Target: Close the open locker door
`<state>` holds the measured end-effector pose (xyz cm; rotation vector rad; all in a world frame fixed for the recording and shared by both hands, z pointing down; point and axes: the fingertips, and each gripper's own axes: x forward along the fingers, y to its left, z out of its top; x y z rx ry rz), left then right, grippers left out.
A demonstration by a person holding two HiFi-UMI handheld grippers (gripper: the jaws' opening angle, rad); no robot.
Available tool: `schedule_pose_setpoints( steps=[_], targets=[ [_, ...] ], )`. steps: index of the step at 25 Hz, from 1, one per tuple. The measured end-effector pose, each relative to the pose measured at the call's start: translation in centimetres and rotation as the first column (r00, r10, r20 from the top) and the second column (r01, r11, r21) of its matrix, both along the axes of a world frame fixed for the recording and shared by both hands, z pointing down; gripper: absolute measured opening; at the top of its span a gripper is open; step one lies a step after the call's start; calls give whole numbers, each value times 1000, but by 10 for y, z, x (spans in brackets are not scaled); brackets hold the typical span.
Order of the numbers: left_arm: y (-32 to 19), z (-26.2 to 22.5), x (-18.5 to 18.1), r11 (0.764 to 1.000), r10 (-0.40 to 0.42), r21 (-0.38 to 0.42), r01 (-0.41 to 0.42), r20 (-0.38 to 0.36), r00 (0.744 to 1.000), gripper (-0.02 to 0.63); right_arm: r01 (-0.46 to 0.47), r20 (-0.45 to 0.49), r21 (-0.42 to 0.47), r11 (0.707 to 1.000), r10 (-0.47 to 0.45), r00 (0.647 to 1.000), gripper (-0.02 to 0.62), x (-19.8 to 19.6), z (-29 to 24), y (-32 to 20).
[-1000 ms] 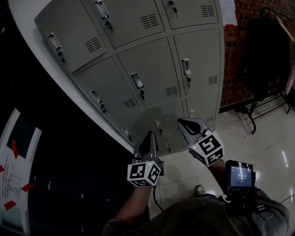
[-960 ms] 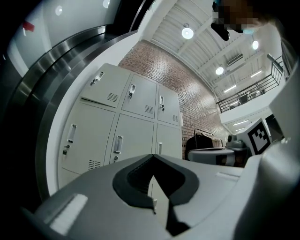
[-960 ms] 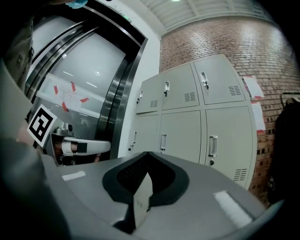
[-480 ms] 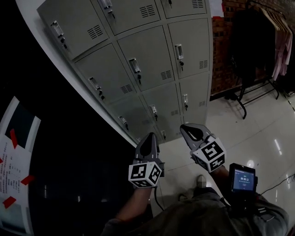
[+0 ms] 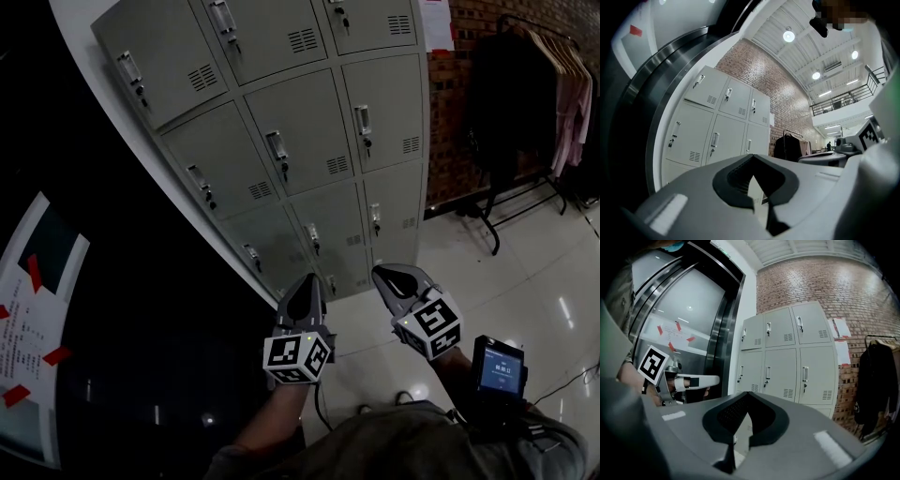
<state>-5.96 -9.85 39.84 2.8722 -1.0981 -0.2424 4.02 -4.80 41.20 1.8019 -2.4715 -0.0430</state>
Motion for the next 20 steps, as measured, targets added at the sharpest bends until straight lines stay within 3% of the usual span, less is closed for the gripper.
schedule_pose_setpoints(
  steps=[20],
  targets=[
    [13, 2, 11, 1000, -2, 3, 2, 10, 1000, -5, 26, -11, 13, 1000, -26, 1000, 3, 3, -4, 3]
  ],
)
